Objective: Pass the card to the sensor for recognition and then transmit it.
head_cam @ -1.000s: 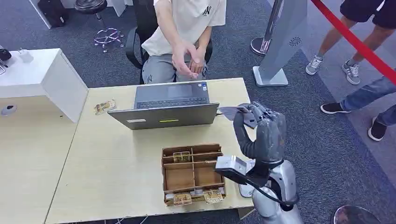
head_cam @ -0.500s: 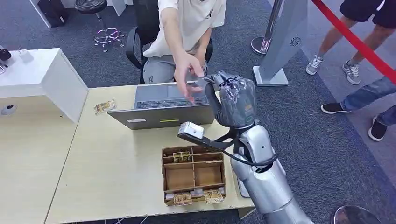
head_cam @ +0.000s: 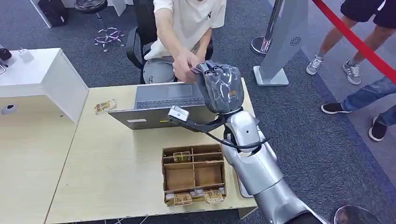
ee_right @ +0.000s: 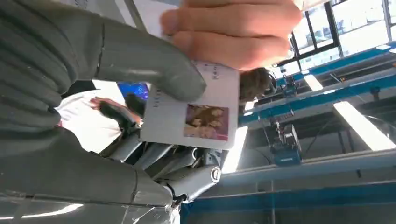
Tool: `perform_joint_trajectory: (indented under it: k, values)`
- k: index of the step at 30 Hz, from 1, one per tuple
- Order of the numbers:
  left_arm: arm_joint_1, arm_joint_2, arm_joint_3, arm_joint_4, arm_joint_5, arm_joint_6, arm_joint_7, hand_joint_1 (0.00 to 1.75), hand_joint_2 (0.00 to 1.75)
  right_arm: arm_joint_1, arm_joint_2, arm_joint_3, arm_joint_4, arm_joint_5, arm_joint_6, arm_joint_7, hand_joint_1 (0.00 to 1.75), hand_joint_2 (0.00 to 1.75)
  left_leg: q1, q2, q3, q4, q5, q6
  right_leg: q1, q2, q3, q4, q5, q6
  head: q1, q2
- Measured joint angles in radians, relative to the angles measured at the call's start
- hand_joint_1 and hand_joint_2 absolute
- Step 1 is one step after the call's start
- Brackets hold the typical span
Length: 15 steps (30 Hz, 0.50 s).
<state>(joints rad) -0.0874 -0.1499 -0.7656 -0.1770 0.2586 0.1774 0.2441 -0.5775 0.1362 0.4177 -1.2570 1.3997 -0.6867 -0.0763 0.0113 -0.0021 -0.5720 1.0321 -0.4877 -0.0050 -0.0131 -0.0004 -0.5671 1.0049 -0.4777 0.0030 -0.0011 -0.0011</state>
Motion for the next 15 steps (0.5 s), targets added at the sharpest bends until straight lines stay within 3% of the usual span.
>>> perform_joint_trajectory:
  k: [8, 15]
  values:
    - [-0.001, 0.000, -0.001, 0.000, 0.007, 0.000, 0.004, 0.00, 0.00, 0.020, 0.011, 0.000, 0.008, -0.017, -0.001, -0.011, 0.00, 1.75, 0.000, 0.000, 0.000, 0.000, 0.000, 0.000, 0.000, 0.000, 0.000, 0.000, 0.000, 0.000, 0.000, 0.000]
    - [-0.001, -0.002, -0.001, 0.000, 0.019, 0.005, 0.003, 0.00, 0.00, 0.111, 0.036, -0.040, -0.115, -0.118, -0.003, -0.103, 0.00, 1.75, 0.000, 0.000, 0.000, 0.000, 0.000, 0.000, 0.000, 0.000, -0.001, 0.000, 0.000, 0.000, 0.000, 0.000]
